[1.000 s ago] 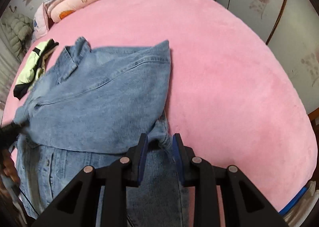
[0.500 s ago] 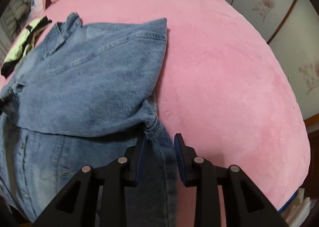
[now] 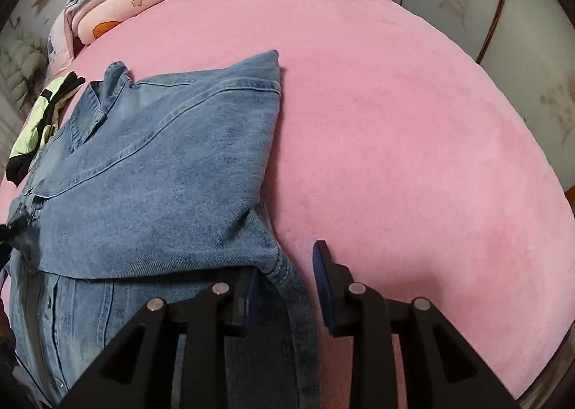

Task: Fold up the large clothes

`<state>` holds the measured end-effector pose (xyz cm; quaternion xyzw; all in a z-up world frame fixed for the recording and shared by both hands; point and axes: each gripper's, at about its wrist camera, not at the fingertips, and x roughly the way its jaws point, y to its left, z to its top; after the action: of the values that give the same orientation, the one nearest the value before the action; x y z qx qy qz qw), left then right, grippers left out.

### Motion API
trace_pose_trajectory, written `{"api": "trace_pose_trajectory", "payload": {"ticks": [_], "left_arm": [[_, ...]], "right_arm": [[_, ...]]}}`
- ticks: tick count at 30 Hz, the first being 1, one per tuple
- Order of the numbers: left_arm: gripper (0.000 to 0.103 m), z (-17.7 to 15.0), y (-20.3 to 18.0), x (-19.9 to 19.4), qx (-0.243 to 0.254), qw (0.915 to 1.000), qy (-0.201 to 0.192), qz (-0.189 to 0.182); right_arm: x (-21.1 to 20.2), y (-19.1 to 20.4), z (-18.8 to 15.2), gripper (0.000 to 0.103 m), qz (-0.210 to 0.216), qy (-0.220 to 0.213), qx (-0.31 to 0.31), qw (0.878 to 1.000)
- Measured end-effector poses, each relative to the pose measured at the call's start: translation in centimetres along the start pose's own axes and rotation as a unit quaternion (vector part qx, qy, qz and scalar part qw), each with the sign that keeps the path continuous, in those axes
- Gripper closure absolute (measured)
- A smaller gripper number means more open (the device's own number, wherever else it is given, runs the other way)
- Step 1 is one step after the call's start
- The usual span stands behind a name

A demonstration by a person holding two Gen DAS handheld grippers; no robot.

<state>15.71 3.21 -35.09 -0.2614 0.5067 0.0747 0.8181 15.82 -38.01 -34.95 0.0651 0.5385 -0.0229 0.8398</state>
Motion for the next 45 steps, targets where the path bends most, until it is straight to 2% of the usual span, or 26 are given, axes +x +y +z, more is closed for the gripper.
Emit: {"api": "trace_pose_trajectory", "payload": {"ticks": [3,5,10,13,17,22,25,27,29,30,32,34,36,38,40,42,45], "left_arm": [[0.090,-0.8,1.6,0.9,-0.010,0.9998,0.016,0.001],[0.089,-0.8,1.6,0.7,0.005,0.9997,0.022,0.001],[0.078,-0.5,0.7,-2.1,0.060,0.9973,0.042,0.013],[0.078,0.3,0.1,-4.5,0.081,0.9962,0.018,0.027],[0.077,1.8,-1.3,-5.9,0.100,0.9944,-0.022,0.026],[0.077,3.2,-4.2,-3.4,0.113,0.9928,-0.039,-0.003],[0.077,3.2,-5.7,-0.6,0.128,0.9910,-0.039,-0.004],[0.077,3.1,-6.0,1.5,0.128,0.9914,-0.026,-0.001],[0.077,2.6,-5.7,4.2,0.130,0.9914,-0.004,0.015],[0.077,2.4,-5.5,5.2,0.132,0.9910,0.004,0.020],[0.077,1.9,-5.8,5.5,0.149,0.9884,-0.004,0.028],[0.077,1.8,-6.4,5.1,0.165,0.9855,-0.001,0.038],[0.076,2.2,-6.6,4.3,0.161,0.9865,0.007,0.028],[0.070,2.4,-6.7,3.0,0.152,0.9882,0.000,0.017],[0.049,3.1,-6.8,1.5,0.142,0.9895,-0.019,0.015],[0.046,3.7,-6.8,0.7,0.135,0.9899,-0.039,0.019],[0.046,4.9,-6.8,1.2,0.131,0.9899,-0.047,0.024]], "right_arm": [[0.8,-0.6,-0.2,0.075,0.015,0.008,0.024,1.000],[1.2,-1.0,-0.3,0.074,0.025,0.017,0.037,0.999],[-0.6,0.1,-0.2,0.073,0.014,0.042,-0.007,0.999],[-3.1,-0.1,-0.6,0.070,-0.003,0.040,-0.025,0.999],[-5.6,1.2,0.2,0.070,0.010,0.012,-0.045,0.999],[-5.4,5.4,2.2,0.070,0.028,-0.023,-0.087,0.996],[-2.9,7.3,2.9,0.071,0.045,-0.016,-0.102,0.994],[-0.9,7.5,2.5,0.071,0.030,-0.003,-0.105,0.994],[1.5,6.0,1.6,0.089,-0.019,0.013,-0.114,0.993],[1.9,5.4,1.3,0.103,-0.023,0.014,-0.111,0.993],[1.8,3.7,0.9,0.103,-0.001,0.015,-0.096,0.995],[1.1,3.5,1.4,0.103,0.002,0.024,-0.089,0.996],[0.3,3.5,2.1,0.103,0.006,0.032,-0.073,0.997],[-1.1,3.7,3.0,0.100,0.016,0.017,-0.061,0.998],[-2.1,4.4,4.4,0.100,0.025,-0.002,-0.061,0.998],[-2.0,5.2,5.8,0.100,0.037,-0.009,-0.058,0.998],[-0.1,7.0,8.5,0.100,0.058,-0.012,-0.057,0.997]]}}
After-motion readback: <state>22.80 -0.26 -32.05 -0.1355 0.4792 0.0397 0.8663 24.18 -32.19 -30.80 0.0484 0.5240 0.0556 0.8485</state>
